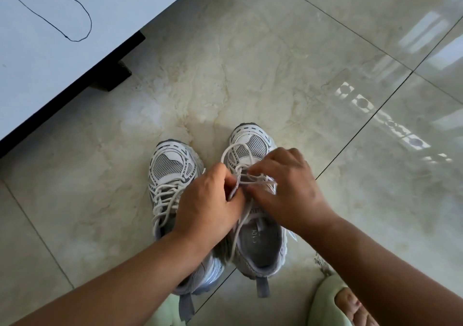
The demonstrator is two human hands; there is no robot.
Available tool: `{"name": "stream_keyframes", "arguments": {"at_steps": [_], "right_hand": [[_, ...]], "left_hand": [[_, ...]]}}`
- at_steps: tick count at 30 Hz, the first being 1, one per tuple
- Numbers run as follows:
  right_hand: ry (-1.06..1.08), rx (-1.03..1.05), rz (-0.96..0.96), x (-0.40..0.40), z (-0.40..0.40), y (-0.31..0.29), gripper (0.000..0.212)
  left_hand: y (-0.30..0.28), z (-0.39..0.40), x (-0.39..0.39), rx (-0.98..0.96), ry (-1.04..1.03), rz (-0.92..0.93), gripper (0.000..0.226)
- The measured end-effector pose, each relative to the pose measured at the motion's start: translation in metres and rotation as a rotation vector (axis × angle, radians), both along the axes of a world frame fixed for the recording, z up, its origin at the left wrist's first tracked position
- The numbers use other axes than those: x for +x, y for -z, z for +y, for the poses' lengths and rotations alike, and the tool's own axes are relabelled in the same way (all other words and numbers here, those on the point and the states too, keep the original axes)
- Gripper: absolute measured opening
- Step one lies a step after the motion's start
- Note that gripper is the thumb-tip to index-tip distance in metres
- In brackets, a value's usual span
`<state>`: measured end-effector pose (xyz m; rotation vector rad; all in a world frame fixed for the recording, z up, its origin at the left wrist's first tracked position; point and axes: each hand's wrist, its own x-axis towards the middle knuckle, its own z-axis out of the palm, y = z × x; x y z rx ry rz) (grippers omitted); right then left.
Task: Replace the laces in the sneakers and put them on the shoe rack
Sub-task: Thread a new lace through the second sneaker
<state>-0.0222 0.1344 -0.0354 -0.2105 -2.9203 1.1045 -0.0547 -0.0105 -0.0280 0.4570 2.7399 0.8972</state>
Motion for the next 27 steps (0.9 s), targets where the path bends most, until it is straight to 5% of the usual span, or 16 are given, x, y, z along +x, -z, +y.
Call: {"name": "stream_keyframes", "arguments": {"at_steps": [7, 16, 20, 23, 27], "right_hand": [[-0.038, 0.232, 0.007, -0.001, 0.006, 0.005, 0.016], [0.237, 0.149, -0.21, 0.031, 0.066, 0.013, 0.015], [0.156, 0.04, -0.185, 0.026, 0.053, 0.01, 0.006], [0.067, -0.092, -0.119, 0.008, 0.037, 0.002, 0.026], [-0.102, -0.091, -0.132, -0.004, 0.028, 0.002, 0.008]], "left_hand": [[-0.001, -0.002, -0.005, -0.023, 0.086, 0.078, 0.021], [0.004, -0.006, -0.008, -0.042, 0.086, 0.119, 0.022], [0.003, -0.005, -0.007, -0.022, 0.077, 0.115, 0.02], [0.004, -0.004, -0.008, -0.011, 0.06, 0.103, 0.018], [0.004, -0.004, -0.007, 0.002, 0.036, 0.073, 0.017]]}}
